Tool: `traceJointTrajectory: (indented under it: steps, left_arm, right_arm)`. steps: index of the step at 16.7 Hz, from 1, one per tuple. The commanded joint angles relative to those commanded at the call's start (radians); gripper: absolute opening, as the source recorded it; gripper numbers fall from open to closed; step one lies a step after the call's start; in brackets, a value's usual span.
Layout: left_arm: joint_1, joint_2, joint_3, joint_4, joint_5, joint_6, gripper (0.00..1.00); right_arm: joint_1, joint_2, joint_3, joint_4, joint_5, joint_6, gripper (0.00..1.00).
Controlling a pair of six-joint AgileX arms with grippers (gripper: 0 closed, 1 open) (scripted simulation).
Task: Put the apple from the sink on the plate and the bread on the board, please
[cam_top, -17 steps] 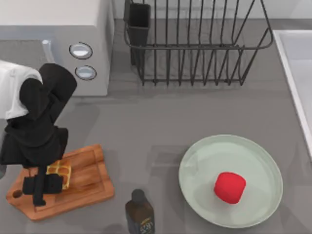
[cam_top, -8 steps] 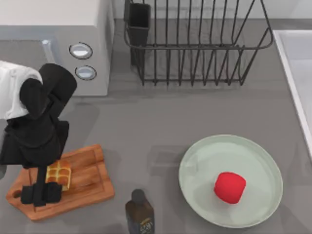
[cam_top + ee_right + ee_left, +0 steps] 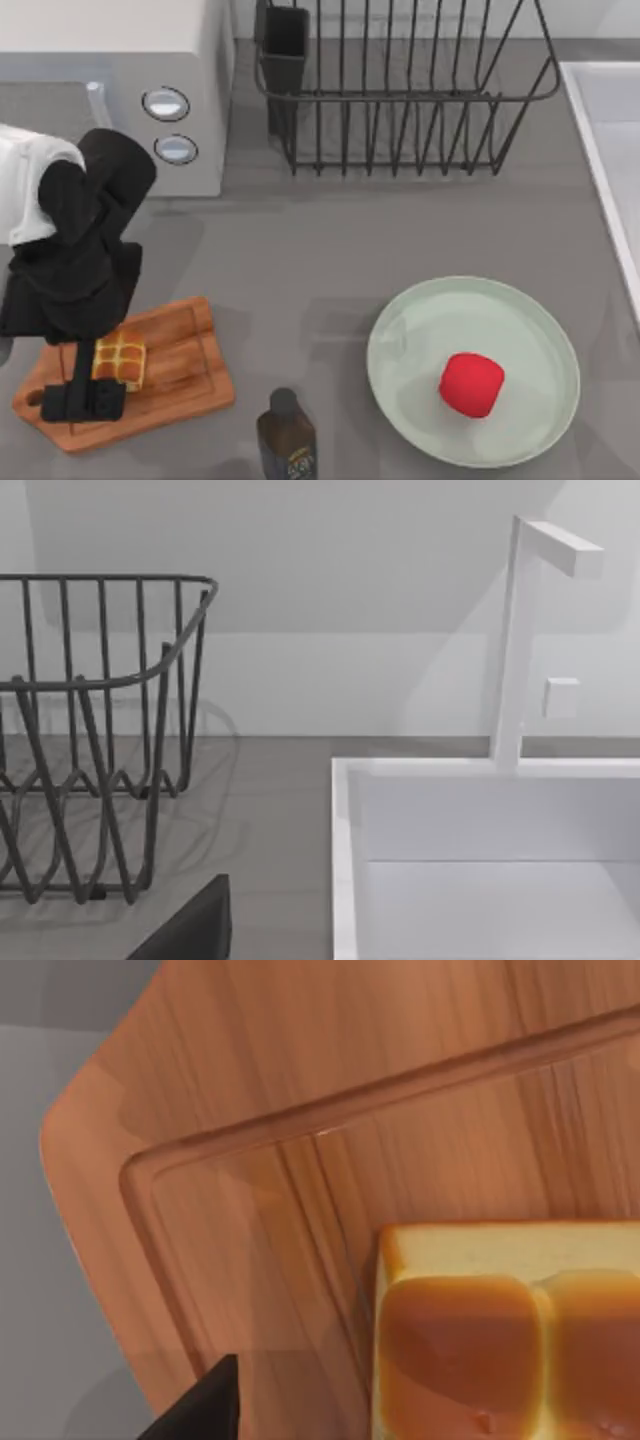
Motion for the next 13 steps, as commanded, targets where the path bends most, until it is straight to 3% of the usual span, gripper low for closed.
traceJointTrajectory:
  steps: [6,13]
  left_arm:
    - [0.025,-0.247,-0.111,0.091,0.001,0.198,1.0]
    - [0.086,-0.757,-0.377,0.316,0.016,0.686,1.0]
  right_arm:
    - [0.0,0.0,0.0,0.0,0.0,0.0,1.0]
    - [0.0,0.0,0.0,0.0,0.0,0.0,1.0]
